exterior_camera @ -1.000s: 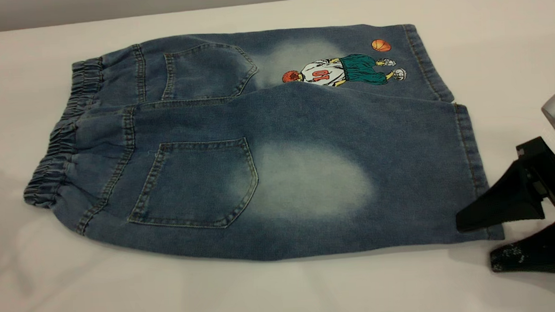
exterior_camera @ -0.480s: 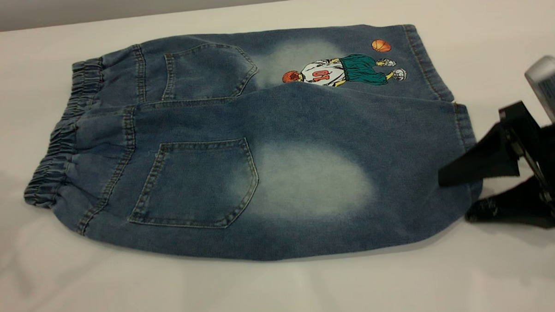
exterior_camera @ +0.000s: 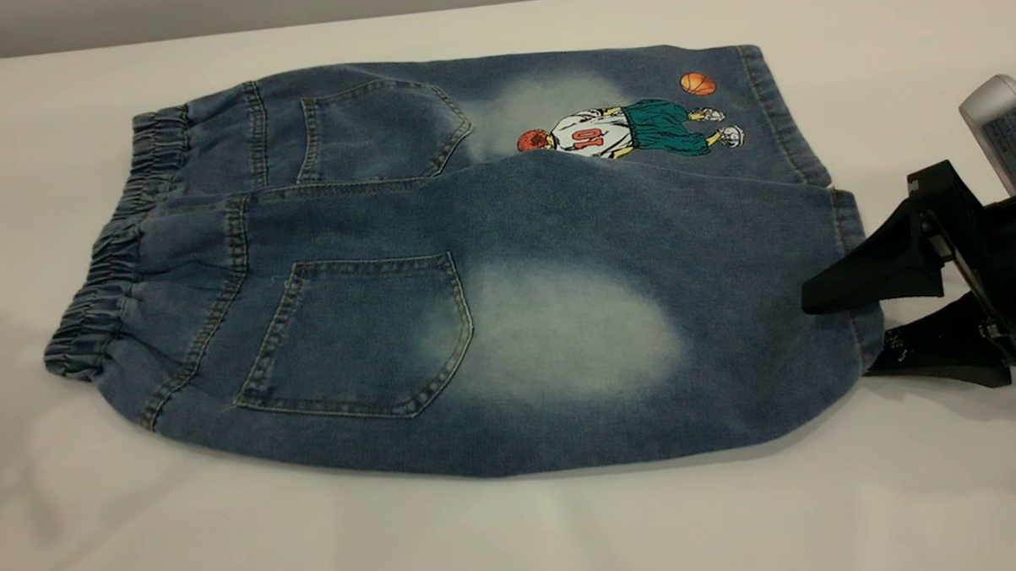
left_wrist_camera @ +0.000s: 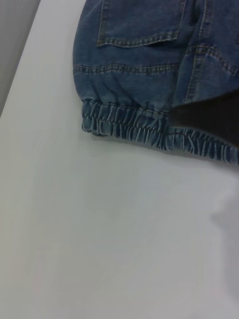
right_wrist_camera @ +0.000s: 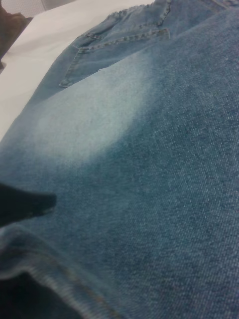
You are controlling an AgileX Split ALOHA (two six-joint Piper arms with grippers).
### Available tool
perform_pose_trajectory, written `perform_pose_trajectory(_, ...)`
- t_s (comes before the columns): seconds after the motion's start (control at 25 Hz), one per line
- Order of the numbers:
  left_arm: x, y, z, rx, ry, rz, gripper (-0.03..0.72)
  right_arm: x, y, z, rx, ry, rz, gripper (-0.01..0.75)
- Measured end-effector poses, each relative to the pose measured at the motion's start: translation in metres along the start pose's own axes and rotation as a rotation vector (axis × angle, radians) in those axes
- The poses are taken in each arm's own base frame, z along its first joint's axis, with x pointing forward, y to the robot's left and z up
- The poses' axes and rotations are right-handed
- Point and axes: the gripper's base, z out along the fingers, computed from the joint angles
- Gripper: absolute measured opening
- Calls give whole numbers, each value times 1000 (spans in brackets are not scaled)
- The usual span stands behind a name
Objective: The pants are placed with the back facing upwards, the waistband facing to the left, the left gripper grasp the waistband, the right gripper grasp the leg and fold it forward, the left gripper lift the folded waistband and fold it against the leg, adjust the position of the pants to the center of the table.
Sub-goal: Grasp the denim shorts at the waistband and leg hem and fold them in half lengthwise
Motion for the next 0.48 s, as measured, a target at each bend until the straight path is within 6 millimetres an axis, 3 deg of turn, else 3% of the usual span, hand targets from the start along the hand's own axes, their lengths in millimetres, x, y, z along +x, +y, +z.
perform_pose_trajectory(0.2,0,0,0,0,1,0,510,3,-1,0,10,29,-25,337)
perform_pose_trajectory(0.48,0,0,0,0,1,-1,510,7,-4,0,31,77,-63,48)
